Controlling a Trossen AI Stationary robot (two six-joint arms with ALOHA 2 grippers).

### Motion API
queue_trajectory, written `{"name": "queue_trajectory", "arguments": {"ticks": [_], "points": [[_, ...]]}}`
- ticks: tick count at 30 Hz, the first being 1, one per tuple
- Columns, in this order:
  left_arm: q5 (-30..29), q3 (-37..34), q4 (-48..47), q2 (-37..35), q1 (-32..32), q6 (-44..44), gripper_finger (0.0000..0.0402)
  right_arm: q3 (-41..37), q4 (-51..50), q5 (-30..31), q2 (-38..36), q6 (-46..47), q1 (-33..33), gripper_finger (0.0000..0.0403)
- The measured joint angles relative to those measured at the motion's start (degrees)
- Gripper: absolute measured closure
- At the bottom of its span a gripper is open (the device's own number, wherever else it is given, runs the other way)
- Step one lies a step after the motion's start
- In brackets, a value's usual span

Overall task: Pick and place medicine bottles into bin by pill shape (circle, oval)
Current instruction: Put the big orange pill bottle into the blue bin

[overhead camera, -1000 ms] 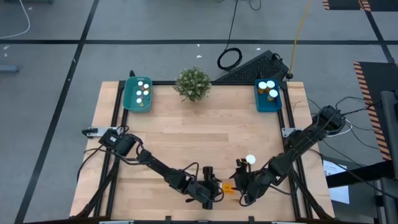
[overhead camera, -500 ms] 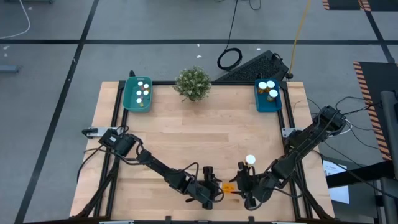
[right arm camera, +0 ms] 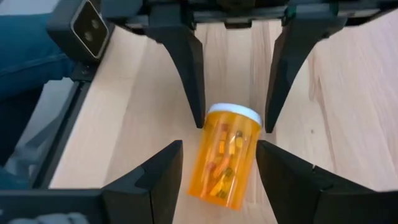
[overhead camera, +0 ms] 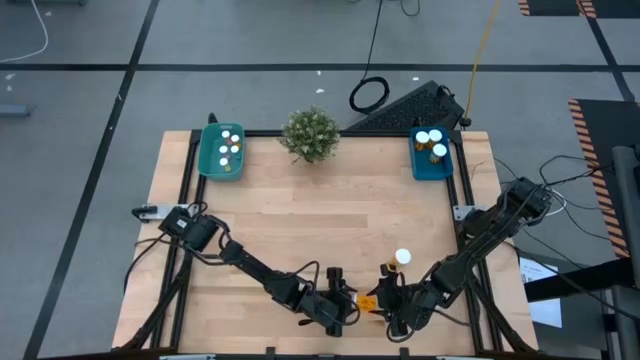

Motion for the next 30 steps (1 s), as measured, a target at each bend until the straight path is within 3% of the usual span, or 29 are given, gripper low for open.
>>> {"name": "queue_trajectory", "arguments": {"ticks": [5,12,22,30], "points": [[-0.1,0.0,0.0,0.0,0.0,0.0,0.0163,0.0,0.6,0.3,0.2,-0.2,0.0,0.0191],[0.1,0.0,0.1,0.0,0.0,0.1,0.0198,0.0,1.0,0.3,0.2,-0.4,0.0,0.0181],[0.2,0.0,0.1,0.0,0.0,0.2,0.0197,0.0,1.0,0.3,0.3,3.3,0.0,0.0179],[-0.3,0.0,-1.5,-1.3,0.0,0.7,0.0194,0.0,0.9,3.7,2.6,5.5,-1.3,0.0127]]}}
